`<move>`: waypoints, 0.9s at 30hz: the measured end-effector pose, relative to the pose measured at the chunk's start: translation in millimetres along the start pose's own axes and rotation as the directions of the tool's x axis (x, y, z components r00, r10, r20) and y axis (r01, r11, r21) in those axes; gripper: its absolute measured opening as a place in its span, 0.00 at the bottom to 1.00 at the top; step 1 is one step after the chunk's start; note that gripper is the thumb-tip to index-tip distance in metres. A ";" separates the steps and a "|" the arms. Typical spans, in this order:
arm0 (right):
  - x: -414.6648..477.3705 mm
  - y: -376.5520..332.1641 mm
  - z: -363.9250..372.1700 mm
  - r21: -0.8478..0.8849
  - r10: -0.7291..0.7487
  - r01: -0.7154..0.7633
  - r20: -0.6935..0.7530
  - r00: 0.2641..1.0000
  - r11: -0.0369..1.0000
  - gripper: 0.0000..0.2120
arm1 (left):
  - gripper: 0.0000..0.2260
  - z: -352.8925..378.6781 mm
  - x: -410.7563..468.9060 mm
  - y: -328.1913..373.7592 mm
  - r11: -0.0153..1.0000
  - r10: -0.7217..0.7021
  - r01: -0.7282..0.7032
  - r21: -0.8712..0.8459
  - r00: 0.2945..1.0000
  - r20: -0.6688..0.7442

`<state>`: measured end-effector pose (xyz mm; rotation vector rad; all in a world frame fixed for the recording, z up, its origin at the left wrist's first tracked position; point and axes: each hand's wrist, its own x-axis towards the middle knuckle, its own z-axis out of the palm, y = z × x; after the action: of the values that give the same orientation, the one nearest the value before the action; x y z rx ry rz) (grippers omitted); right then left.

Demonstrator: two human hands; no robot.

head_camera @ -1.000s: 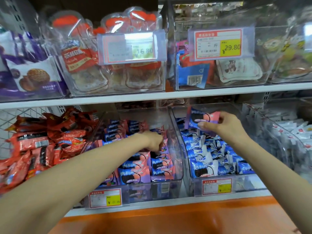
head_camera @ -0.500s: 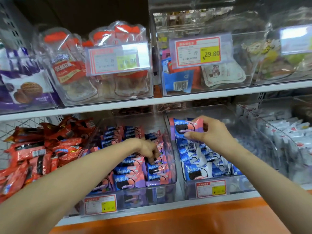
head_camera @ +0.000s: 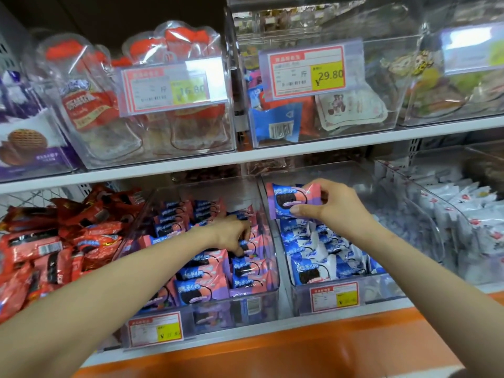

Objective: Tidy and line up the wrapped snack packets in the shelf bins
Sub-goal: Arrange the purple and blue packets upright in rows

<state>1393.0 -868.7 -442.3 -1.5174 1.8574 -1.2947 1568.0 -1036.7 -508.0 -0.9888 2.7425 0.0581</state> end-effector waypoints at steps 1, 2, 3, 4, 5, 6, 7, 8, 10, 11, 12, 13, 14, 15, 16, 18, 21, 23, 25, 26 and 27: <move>0.8 0.5 0.7 -0.004 0.000 0.000 -0.002 1.000 1.000 0.12 | 0.18 1.0 1.0 0.3 1.000 0.001 0.000 0.025 1.000 -0.008; 1.1 0.3 1.4 -0.006 0.000 0.000 -0.001 1.000 1.000 0.12 | 0.18 1.7 1.9 0.8 0.999 0.002 -0.002 0.049 1.000 -0.019; 1.5 0.1 1.9 -0.005 0.000 0.000 0.000 1.000 1.000 0.12 | 0.18 1.9 2.5 1.6 0.998 0.006 -0.004 0.068 0.999 -0.033; 1.6 -0.1 2.7 -0.003 0.001 -0.001 0.002 1.000 1.000 0.11 | 0.18 2.0 2.8 1.7 0.997 0.009 -0.005 0.079 0.999 -0.046; 2.0 -0.2 3.5 -0.001 -0.001 0.001 0.004 1.000 1.000 0.11 | 0.18 2.1 2.4 1.7 0.996 0.011 -0.005 0.087 0.998 -0.061; 2.2 -0.4 4.3 -0.002 -0.003 0.003 0.006 1.000 1.000 0.11 | 0.18 2.6 2.6 1.1 0.996 0.010 -0.003 0.093 0.997 -0.074; 2.5 -0.6 5.4 -0.003 -0.005 0.005 0.007 1.000 1.000 0.11 | 0.17 3.7 2.7 0.6 0.995 0.009 -0.001 0.098 0.996 -0.085; 2.6 -1.0 6.0 -0.005 -0.005 0.005 0.006 1.000 1.000 0.11 | 0.17 5.1 3.2 0.2 0.995 0.009 0.000 0.103 0.996 -0.090; 3.5 -1.6 7.9 -0.006 -0.006 0.006 0.006 1.000 1.000 0.11 | 0.17 5.7 3.6 1.6 0.991 0.018 -0.006 0.134 0.996 -0.087; 3.7 -1.9 9.2 -0.008 -0.005 0.005 0.008 1.000 1.000 0.11 | 0.18 5.3 3.7 2.4 0.989 0.028 -0.016 0.150 0.997 -0.077; 3.7 -2.7 10.3 -0.010 -0.003 0.003 0.009 1.000 1.000 0.11 | 0.19 3.9 3.6 2.1 0.987 0.039 -0.028 0.160 0.997 -0.064; 3.8 -3.2 11.2 -0.014 -0.003 0.003 0.009 1.000 1.000 0.11 | 0.20 0.8 2.5 1.9 0.987 0.049 -0.040 0.158 0.997 -0.056; 3.7 -4.0 12.1 -0.020 -0.003 0.004 0.010 1.000 1.000 0.11 | 0.20 -2.9 0.8 1.8 0.990 0.059 -0.050 0.131 0.996 -0.060; 3.9 -4.6 12.8 -0.023 -0.006 0.006 0.010 1.000 1.000 0.11 | 0.19 -6.9 -1.7 1.9 0.996 0.066 -0.061 0.062 0.995 -0.076; 4.3 -5.3 13.0 -0.024 -0.011 0.011 0.009 1.000 1.000 0.11 | 0.16 -10.8 -4.2 1.6 0.996 0.071 -0.075 -0.047 0.994 -0.083; 4.7 -6.6 13.0 -0.023 -0.018 0.018 0.003 1.000 1.000 0.11 | 0.13 -15.6 -9.6 4.5 0.973 0.096 -0.098 -0.207 0.995 -0.021; 5.1 -7.6 13.4 -0.042 -0.017 0.017 -0.005 1.000 0.999 0.11 | 0.16 -12.3 -13.7 13.0 0.993 0.115 -0.117 -0.003 0.970 0.214; 4.6 -8.0 13.9 -0.045 -0.015 0.015 0.001 1.000 0.999 0.11 | 0.20 -5.3 -13.1 17.0 0.983 0.069 -0.117 0.138 0.948 0.311; 4.1 -7.7 14.1 -0.045 -0.015 0.016 0.003 1.000 0.999 0.11 | 0.20 -1.7 -9.6 18.0 0.980 0.059 -0.113 0.161 0.950 0.307; 3.9 -7.3 13.8 -0.041 -0.015 0.015 0.003 1.000 0.999 0.11 | 0.20 -1.5 -8.1 17.8 0.980 0.058 -0.110 0.168 0.957 0.285; 3.8 -6.8 13.3 -0.034 -0.015 0.015 0.002 1.000 0.999 0.11 | 0.19 -2.3 -7.7 17.5 0.978 0.055 -0.103 0.183 0.966 0.252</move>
<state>1405.8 -877.3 -442.1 -1.5517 1.8798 -1.2738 1562.2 -1018.6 -504.7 -0.7628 2.5032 -0.0696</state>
